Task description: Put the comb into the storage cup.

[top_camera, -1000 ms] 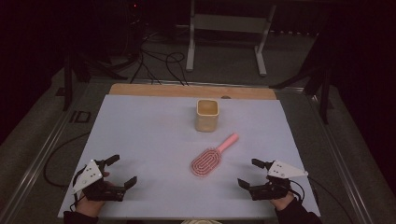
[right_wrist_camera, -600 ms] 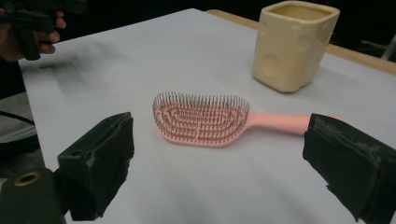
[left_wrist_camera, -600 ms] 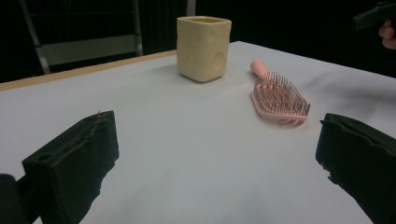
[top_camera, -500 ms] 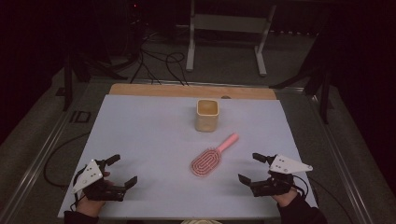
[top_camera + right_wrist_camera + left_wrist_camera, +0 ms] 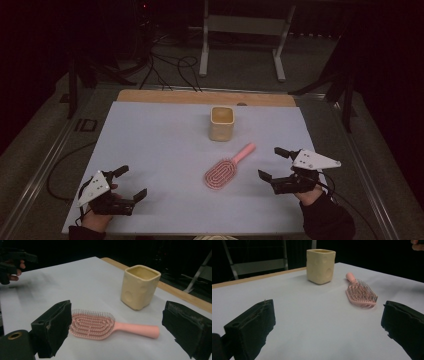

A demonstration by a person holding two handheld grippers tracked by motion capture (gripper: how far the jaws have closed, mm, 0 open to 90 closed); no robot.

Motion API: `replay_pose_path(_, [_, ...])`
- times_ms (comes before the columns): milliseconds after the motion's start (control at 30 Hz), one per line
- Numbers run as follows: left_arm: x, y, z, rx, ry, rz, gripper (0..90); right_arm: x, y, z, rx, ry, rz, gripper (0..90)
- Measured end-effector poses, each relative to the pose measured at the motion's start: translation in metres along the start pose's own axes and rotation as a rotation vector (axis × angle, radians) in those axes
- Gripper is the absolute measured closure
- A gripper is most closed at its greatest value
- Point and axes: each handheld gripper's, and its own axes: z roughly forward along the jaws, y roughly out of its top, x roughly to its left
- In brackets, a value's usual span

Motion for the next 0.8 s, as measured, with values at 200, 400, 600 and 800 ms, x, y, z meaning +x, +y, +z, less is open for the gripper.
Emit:
replay_pose_path(200, [0.000, 0.000, 0.000, -0.002, -0.003, -0.002, 0.1, -0.011, 0.009, 0.007, -0.003, -0.003, -0.006, 8.8])
replay_pose_path(400, [0.000, 0.000, 0.001, 0.000, -0.005, 0.002, 0.1, -0.020, 0.014, 0.013, -0.003, -0.009, -0.005, 9.0])
replay_pose_path(600, [0.000, -0.001, 0.001, 0.005, -0.003, 0.005, 0.1, -0.026, 0.021, 0.021, 0.002, -0.006, -0.010, 9.0])
replay_pose_path(800, [-0.001, -0.001, 0.001, 0.008, -0.004, 0.009, 0.1, -0.033, 0.027, 0.034, 0.018, -0.002, -0.009, 9.5])
